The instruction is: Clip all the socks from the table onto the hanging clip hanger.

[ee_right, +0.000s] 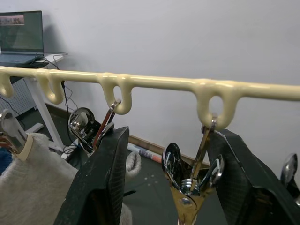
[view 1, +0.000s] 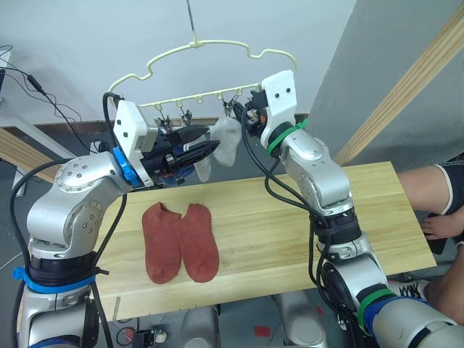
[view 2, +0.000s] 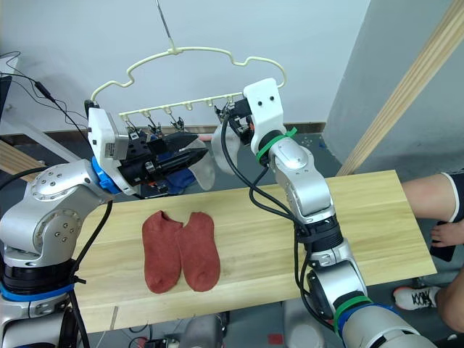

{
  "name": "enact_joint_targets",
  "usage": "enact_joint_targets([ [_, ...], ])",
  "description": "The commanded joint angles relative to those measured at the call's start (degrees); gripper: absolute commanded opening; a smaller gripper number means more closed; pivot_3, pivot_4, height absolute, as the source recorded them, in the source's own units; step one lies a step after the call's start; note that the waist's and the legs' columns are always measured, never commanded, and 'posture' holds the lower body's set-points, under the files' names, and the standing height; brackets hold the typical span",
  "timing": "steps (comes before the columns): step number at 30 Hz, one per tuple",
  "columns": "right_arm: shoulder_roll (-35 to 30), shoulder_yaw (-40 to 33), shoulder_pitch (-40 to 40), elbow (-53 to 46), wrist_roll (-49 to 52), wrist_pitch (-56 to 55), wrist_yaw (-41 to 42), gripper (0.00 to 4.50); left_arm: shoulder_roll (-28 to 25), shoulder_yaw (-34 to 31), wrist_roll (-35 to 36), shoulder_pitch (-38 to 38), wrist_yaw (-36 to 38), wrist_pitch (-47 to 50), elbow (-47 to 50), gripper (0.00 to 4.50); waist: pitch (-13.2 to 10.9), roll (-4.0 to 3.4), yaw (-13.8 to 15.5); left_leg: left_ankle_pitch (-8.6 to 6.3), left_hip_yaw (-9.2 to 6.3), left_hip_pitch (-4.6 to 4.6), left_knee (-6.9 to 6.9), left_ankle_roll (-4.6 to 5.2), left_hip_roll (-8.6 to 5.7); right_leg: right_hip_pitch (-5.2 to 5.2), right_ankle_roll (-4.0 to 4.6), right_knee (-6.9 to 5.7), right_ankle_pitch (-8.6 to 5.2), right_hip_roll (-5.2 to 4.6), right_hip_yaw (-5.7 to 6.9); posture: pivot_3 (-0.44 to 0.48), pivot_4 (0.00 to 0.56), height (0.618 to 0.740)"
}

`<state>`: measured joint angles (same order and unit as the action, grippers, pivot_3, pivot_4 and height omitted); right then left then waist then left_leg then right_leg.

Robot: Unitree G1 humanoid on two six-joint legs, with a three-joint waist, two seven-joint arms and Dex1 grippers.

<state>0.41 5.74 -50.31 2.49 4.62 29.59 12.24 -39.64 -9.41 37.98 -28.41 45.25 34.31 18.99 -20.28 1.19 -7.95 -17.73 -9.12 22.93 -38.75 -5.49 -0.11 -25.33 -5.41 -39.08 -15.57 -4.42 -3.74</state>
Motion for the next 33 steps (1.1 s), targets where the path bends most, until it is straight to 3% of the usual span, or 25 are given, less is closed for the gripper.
enact_joint_targets([
  [1,0.41,-0.29,-0.63,-3.00,-0.12,0.42,-1.28,2.59,-0.56,-1.94,0.45,0.51,-0.34,-0.85,2.26,1.91,0.00,0.00,0.00,0.00,0.00,0.00,0.00,0.00,0.00,0.00,0.00,0.00,0.00,0.00,0.00,-0.088,0.361,0.740],
  [7,0.68,-0.54,1.12,-6.45,0.12,2.21,-3.24,2.59,-0.43,-1.57,0.37,0.82,-0.43,-1.17,2.21,1.91,0.00,0.00,0.00,0.00,0.00,0.00,0.00,0.00,0.00,0.00,0.00,0.00,0.00,0.00,0.00,-0.096,0.364,0.740],
  [11,0.99,-0.50,1.57,-6.98,0.23,2.50,-3.90,1.73,-0.37,-1.39,0.29,0.78,-0.44,-1.26,2.13,1.91,0.00,0.00,0.00,0.00,0.00,0.00,0.00,0.00,0.00,0.00,0.00,-0.01,0.00,0.00,0.00,-0.095,0.364,0.740],
  [33,0.68,0.05,0.54,-4.66,0.12,-0.64,-1.99,1.73,-0.41,-1.64,0.65,1.24,-0.92,-0.69,2.87,1.91,0.00,0.00,0.00,0.00,0.00,0.00,0.00,0.00,0.00,0.00,0.00,-0.01,0.00,0.00,0.00,-0.087,0.359,0.740],
])
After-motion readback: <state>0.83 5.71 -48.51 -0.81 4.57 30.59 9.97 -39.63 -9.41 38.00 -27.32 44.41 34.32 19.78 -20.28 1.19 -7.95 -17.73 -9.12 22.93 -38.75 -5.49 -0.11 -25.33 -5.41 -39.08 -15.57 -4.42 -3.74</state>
